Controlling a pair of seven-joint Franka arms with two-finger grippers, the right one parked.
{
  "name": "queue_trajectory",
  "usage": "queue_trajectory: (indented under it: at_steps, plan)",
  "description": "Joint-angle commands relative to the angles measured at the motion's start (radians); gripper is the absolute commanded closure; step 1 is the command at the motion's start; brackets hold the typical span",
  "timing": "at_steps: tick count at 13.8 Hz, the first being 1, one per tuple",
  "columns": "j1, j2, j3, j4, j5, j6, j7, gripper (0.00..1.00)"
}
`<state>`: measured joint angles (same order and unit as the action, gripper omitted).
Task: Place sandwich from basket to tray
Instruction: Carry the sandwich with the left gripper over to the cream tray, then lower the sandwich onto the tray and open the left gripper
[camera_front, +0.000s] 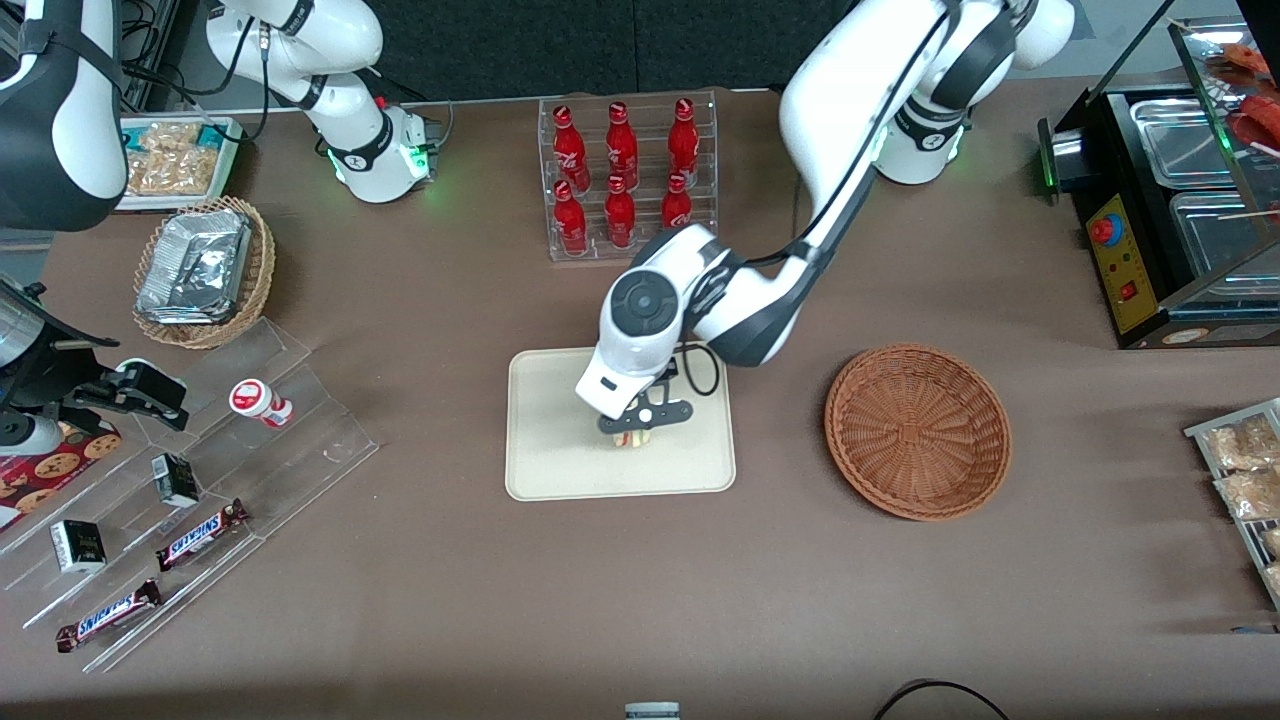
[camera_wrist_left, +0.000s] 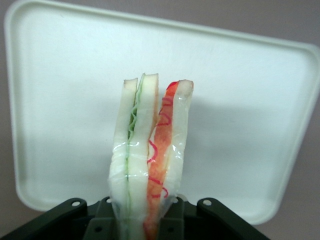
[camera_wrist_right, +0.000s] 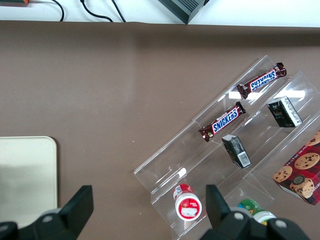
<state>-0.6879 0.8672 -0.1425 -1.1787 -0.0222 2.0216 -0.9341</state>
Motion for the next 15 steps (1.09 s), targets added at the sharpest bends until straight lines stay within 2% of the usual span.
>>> queue_trajectory:
  at_steps: [1, 4, 5, 6, 7, 10, 12, 13, 15]
  plan:
    - [-0.021, 0.079, 0.014, 0.060, 0.027, 0.038, 0.011, 0.99]
    - [-0.022, 0.134, 0.015, 0.083, 0.051, 0.078, 0.011, 0.98]
    - [-0.022, 0.144, 0.014, 0.089, 0.057, 0.078, 0.011, 0.72]
    - [-0.022, 0.144, 0.014, 0.090, 0.057, 0.078, 0.011, 0.20]
    - [-0.022, 0.138, 0.014, 0.090, 0.057, 0.075, 0.003, 0.01]
    - [-0.001, 0.089, 0.014, 0.102, 0.051, 0.010, -0.015, 0.00]
    - [0.057, 0.003, 0.014, 0.103, 0.048, -0.064, 0.001, 0.00]
    - [0.120, -0.041, 0.006, 0.094, 0.041, -0.089, 0.021, 0.00]
    - [0.185, -0.150, 0.003, 0.009, 0.031, -0.147, 0.102, 0.01]
